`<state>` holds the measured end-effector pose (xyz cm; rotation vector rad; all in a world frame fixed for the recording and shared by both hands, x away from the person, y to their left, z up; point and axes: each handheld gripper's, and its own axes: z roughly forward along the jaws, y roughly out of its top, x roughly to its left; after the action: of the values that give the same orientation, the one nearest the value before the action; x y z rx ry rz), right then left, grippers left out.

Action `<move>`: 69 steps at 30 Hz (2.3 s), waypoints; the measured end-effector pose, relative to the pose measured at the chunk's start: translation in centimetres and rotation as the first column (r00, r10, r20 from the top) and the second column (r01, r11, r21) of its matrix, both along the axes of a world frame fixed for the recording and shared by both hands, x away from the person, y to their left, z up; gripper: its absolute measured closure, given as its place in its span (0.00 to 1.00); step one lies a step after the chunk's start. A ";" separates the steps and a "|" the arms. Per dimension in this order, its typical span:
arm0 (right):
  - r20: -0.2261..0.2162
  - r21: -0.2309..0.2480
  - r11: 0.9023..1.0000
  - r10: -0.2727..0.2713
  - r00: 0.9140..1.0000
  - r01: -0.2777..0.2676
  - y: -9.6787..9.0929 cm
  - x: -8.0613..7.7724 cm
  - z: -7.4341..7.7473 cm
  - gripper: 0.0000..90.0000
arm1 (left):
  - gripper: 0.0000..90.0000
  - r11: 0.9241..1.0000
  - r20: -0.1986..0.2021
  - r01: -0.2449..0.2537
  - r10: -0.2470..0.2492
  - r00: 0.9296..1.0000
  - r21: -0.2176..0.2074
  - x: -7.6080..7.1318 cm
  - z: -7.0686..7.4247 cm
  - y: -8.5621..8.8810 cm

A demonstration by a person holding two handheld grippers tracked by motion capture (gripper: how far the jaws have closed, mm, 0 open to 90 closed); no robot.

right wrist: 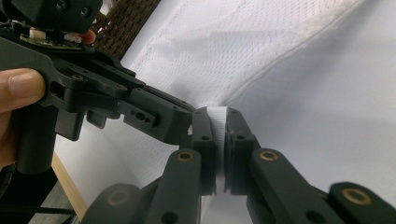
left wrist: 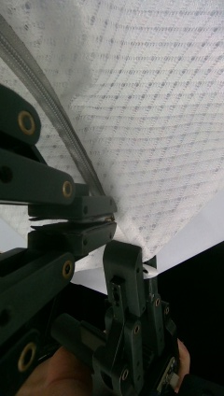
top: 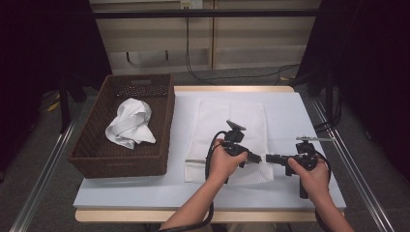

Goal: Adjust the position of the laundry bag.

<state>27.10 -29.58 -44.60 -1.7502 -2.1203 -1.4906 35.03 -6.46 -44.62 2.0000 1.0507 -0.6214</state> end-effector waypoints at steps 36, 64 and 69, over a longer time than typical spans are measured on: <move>-0.015 0.020 1.000 -0.015 1.000 0.015 -0.7 -0.6 0.1 0.96 | 0.96 1.000 -0.015 0.018 -0.018 1.000 -0.005 -0.2 0.3 -0.5; -0.019 0.021 1.000 -0.009 1.000 0.010 -0.9 -0.5 0.2 0.96 | 0.96 0.999 -0.018 0.041 -0.041 0.999 0.001 0.1 0.5 -0.5; -0.018 0.039 0.999 -0.013 1.000 0.014 -1.0 -0.4 0.2 0.96 | 0.96 1.000 -0.022 0.025 -0.025 0.999 0.001 0.0 0.7 -0.7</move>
<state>26.70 -30.55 -44.36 -1.7615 -2.0603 -1.5029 35.05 -7.13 -43.91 2.0140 1.0405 -0.6579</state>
